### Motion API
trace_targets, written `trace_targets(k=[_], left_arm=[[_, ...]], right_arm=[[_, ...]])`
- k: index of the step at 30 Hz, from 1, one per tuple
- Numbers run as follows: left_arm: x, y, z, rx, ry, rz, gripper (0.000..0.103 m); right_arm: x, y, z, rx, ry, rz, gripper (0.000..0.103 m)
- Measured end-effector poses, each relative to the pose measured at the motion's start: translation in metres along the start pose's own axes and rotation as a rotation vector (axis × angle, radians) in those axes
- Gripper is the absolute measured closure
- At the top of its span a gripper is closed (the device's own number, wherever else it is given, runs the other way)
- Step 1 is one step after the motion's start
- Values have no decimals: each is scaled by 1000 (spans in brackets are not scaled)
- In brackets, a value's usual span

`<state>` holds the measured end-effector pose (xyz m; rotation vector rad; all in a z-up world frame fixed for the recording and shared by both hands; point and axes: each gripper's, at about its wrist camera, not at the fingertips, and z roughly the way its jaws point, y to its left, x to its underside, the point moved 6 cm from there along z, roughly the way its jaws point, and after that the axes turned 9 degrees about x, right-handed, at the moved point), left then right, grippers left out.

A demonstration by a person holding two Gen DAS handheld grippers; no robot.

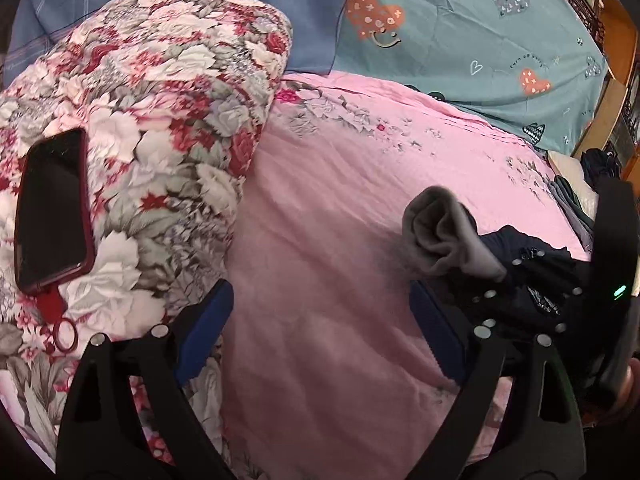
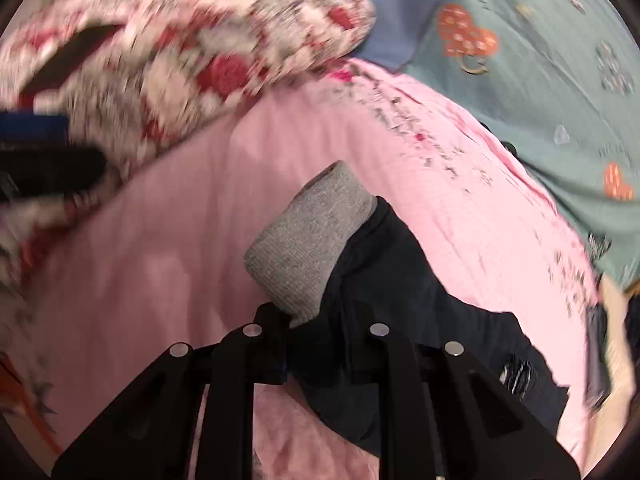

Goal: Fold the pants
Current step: 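Grasp the grey cuff end with the right tool and lift it, then fold the grey cuff end over the bundle with the right tool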

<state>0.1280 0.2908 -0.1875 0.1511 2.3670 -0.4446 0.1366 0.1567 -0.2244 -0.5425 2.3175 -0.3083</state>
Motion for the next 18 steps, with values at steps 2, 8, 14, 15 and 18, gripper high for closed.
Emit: trace_targets(k=[2,8,14,15,18], left_arm=[[-5,-11,3,17,-1,25,12],[-23,-72,25,88,6,132,12],[-36,-158,56,190,32,265,12],[-37,-171,59,206,37,283,12],[-38,-205,70,248,54,331,12]], right_arm=[[-6,-19,-14,-26,-25,70,84],[-8,-100,-65,-44,-105,302,84],[28,-195,-89,-34,-114,561,84],[34,-208,-90,-42,-112,597,84],[58,-249,-92,-101,-109,743,84]])
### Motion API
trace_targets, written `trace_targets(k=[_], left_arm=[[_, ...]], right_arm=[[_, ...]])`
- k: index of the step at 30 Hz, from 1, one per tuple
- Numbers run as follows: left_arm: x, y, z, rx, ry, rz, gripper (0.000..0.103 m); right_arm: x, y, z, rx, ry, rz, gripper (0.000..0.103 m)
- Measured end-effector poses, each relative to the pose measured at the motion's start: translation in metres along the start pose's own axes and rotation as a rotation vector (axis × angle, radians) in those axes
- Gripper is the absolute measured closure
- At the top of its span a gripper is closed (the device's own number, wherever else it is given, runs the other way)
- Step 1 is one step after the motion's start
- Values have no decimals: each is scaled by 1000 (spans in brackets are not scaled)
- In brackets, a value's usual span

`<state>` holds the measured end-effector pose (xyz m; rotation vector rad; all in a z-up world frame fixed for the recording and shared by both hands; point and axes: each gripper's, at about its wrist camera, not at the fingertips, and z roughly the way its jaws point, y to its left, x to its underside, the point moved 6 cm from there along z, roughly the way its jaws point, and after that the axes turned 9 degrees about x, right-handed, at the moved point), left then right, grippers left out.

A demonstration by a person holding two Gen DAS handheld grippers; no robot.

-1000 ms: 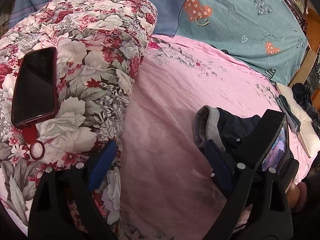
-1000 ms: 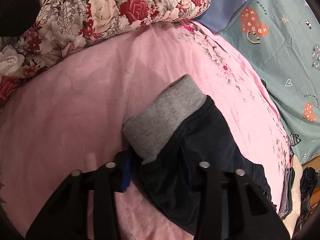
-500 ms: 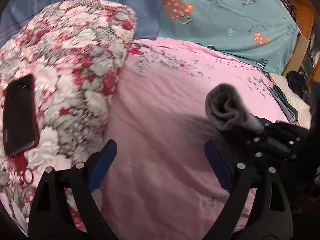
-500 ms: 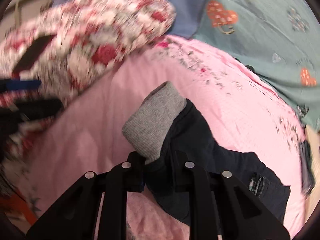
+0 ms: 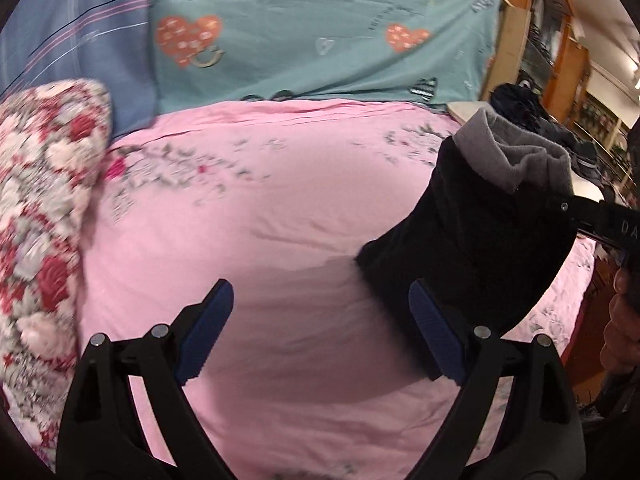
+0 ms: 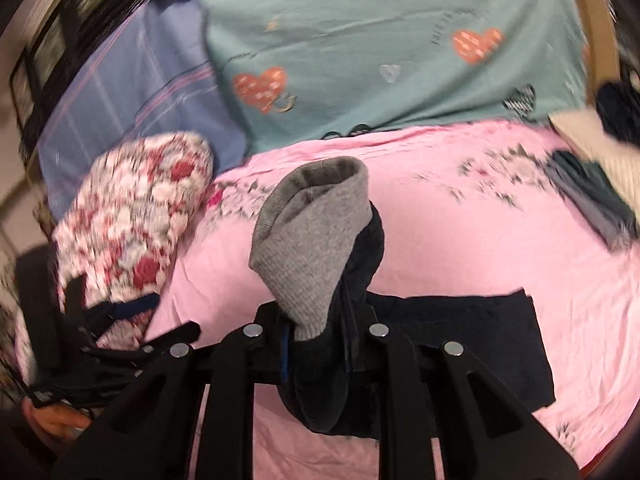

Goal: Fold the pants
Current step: 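Fold the grey cuff end over the bundle with the right tool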

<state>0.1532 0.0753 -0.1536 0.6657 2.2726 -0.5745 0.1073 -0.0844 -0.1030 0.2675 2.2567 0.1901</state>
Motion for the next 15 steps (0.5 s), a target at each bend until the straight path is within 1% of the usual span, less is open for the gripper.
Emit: trace_targets(k=[2,5,9,12,15], left_arm=[[-7,-16,12,23,13,25,12],[-12,-35,27,46,40,58,12],[-15,-63,48,59,84,109,12],[-15,-79,63,68,127,132,12],[-13,-101,81,90,164,163,12]], right_arm=[[-4,-30,-2,-26,8,85,84],[0,-69,-2,-42,15,165,84],[16,-124,12,-84,63,295,84],[29,-154,25,-121,98,383,84],[50,-185,44,-173,148,485,84]])
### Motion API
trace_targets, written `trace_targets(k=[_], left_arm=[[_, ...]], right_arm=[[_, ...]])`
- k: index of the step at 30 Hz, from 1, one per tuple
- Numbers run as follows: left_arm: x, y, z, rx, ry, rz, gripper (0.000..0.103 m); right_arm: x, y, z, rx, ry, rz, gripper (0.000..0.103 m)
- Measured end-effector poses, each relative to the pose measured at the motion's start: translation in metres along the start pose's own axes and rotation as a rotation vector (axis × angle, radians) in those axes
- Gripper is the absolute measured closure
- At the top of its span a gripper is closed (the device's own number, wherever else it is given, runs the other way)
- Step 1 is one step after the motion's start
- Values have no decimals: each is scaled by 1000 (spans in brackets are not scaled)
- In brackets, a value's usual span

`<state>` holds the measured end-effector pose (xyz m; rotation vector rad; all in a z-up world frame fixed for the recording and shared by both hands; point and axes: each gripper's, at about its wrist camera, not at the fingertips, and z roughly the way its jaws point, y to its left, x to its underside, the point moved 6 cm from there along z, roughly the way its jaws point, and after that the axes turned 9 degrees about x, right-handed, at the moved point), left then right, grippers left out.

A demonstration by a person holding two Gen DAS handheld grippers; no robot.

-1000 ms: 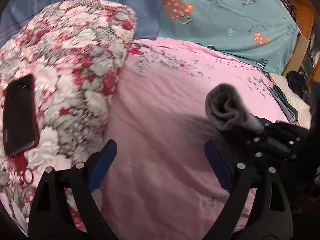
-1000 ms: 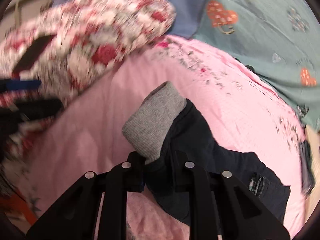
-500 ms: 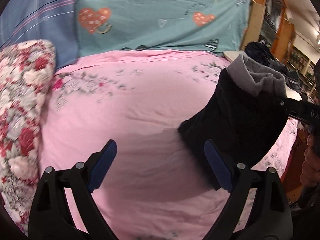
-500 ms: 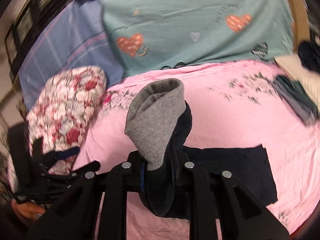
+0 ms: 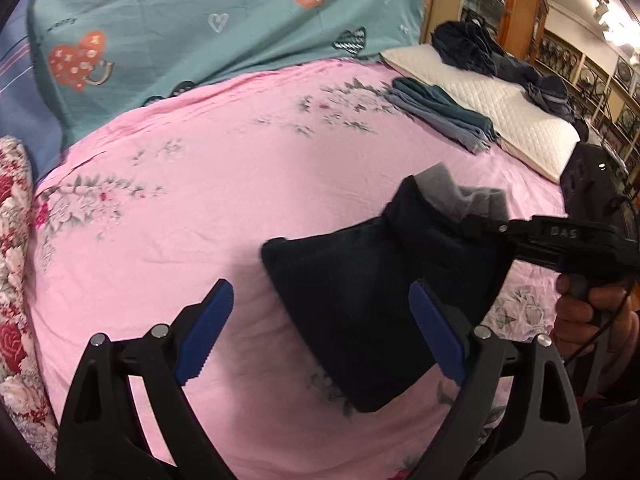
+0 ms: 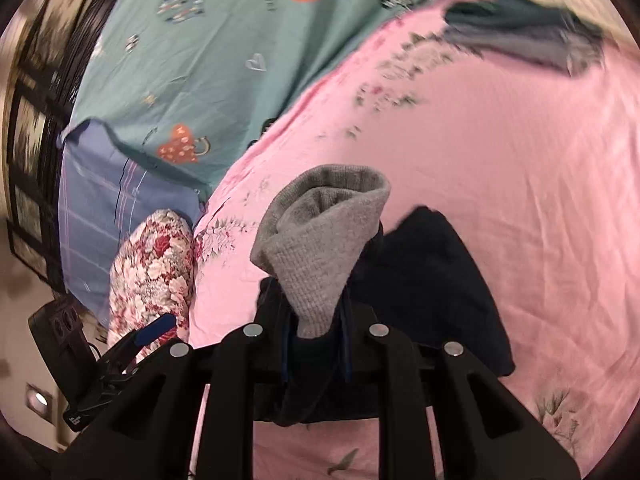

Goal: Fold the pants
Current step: 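Fold the grey cuff end over the bundle with the right tool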

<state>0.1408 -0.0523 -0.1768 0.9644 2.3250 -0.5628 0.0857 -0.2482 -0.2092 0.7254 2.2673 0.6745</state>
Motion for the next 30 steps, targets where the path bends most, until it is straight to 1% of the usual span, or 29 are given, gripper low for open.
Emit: trace_targets(k=[2,5,6,7,8,9,10,11,13,14,15,17,18,20,21,23,24,25,26,28,29,30], left_arm=[[-5,-12,11,9,4,18,12],[-12,-28,37,41,11,18,12],[-12,-31,48,51,24,17,14],[-10,-33,60,63,42,19,25],[-8,-35,68,69,62,22,33],[-1,-37,82,76,107,31,47],[2,-36,89,69,125,36,52],[6,-35,94,54,137,41,52],[11,-34,100,45,139,50,52],[13,-33,102,38,140,54,52],[14,-33,103,36,140,55,51],[15,-32,104,34,135,50,51],[15,-31,105,33,134,49,51],[16,-33,104,29,128,54,51],[17,-34,104,26,126,61,51],[17,-35,105,26,124,67,50],[17,-35,105,29,124,66,50],[17,-35,105,33,125,65,50],[17,-35,105,34,125,64,50],[17,-35,106,35,125,66,50],[18,-36,106,35,124,68,50],[18,-37,107,36,124,73,50]], right_arm=[[3,-16,7,-12,25,30,84],[10,-36,17,11,62,48,82],[12,-43,19,27,74,52,79],[14,-47,20,42,80,51,77],[16,-51,21,44,90,49,77],[17,-53,20,38,96,50,77],[17,-55,17,35,104,49,75],[17,-54,14,42,114,39,73],[12,-53,2,96,109,4,71],[9,-53,-5,138,93,-21,71],[5,-50,-16,196,60,-64,71],[-3,-39,-32,257,4,-126,71],[-4,-33,-36,255,-14,-154,71],[-11,-2,-41,228,-55,-253,71],[-13,11,-40,201,-61,-288,72],[-16,35,-27,102,-31,-318,72],[-17,38,-21,74,-14,-311,72],[-18,38,-7,27,29,-288,72],[-19,33,4,28,53,-271,72],[-21,10,27,80,107,-236,72],[-22,-3,33,109,115,-229,76],[-23,-18,36,142,123,-228,85]])
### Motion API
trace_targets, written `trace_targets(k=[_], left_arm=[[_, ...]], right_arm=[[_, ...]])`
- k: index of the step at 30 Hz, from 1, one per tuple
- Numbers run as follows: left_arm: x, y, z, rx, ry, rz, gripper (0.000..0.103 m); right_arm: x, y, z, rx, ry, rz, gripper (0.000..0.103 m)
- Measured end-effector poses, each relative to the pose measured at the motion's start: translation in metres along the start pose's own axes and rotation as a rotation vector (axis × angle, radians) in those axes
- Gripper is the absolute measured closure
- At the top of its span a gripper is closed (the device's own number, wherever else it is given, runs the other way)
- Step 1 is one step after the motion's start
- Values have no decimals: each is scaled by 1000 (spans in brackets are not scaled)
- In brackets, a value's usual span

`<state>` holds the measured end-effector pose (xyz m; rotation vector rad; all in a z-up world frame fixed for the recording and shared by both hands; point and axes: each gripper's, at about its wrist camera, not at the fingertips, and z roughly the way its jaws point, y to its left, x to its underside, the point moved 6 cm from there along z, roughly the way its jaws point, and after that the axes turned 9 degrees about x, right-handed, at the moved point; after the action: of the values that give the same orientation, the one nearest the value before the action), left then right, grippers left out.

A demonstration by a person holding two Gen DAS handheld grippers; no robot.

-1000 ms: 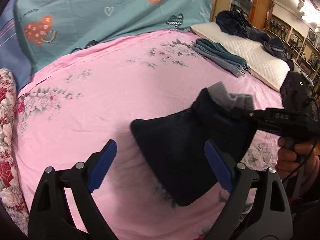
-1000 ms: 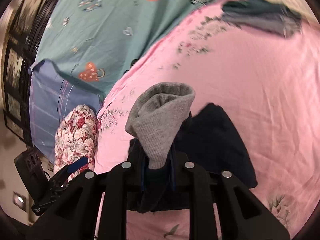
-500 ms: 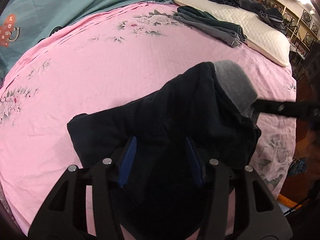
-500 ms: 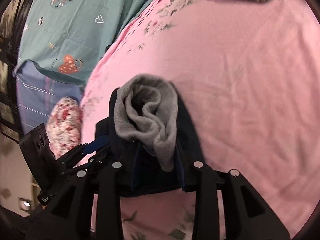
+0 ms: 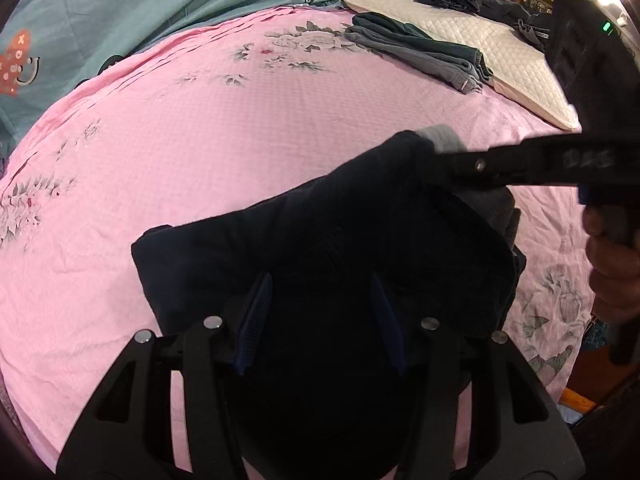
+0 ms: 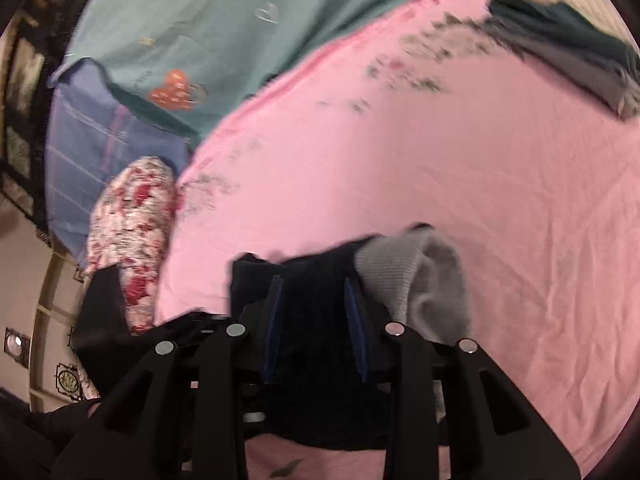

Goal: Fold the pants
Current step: 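Fold the grey cuff end over the bundle with the right tool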

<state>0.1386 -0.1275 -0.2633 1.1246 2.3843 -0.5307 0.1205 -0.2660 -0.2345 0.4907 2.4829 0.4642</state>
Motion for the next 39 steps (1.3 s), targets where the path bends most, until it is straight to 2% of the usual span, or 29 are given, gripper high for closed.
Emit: trace_targets(k=[1,2,7,9,11,13,15,19,21,22,23,25,27,31,35,39], left_arm=[[0,0,1,1,0,2,50],[0,-1,2,1,0,4,50],[0,-1,6,3,-2,7,50],[-2,0,0,22,-6,0,50],[-3,-2,-11,57,-18,-7,41],[-1,-2,-23,70,-45,-9,30],[4,-3,-30,78,-51,-3,30],[24,-7,-26,70,-19,41,29],[30,-7,-22,70,-10,45,29],[31,-6,-20,79,-6,39,29],[31,-5,-18,85,-5,30,29],[34,-3,-13,89,-3,18,28],[35,-5,-10,77,-4,32,28],[35,-5,-9,73,-9,34,28],[31,-3,-25,85,-10,21,29],[23,9,-49,17,-58,18,23]], right_arm=[[2,-7,3,4,5,14,95],[4,-18,5,-5,15,26,98],[4,-25,15,17,31,29,100],[2,-22,15,25,44,39,100],[-1,-16,4,57,66,38,99],[-3,-3,-16,109,42,0,87],[-1,7,-34,134,12,-51,80],[22,32,-44,147,37,-182,80],[36,28,-32,196,84,-216,80],[46,17,-21,235,127,-210,83],[51,8,-15,240,129,-198,84],[51,-4,-14,206,111,-146,90],[48,-10,-12,185,128,-79,90],[48,-5,-8,218,125,-140,90],[45,-7,-11,186,138,-99,91],[42,10,-29,253,143,-172,87]])
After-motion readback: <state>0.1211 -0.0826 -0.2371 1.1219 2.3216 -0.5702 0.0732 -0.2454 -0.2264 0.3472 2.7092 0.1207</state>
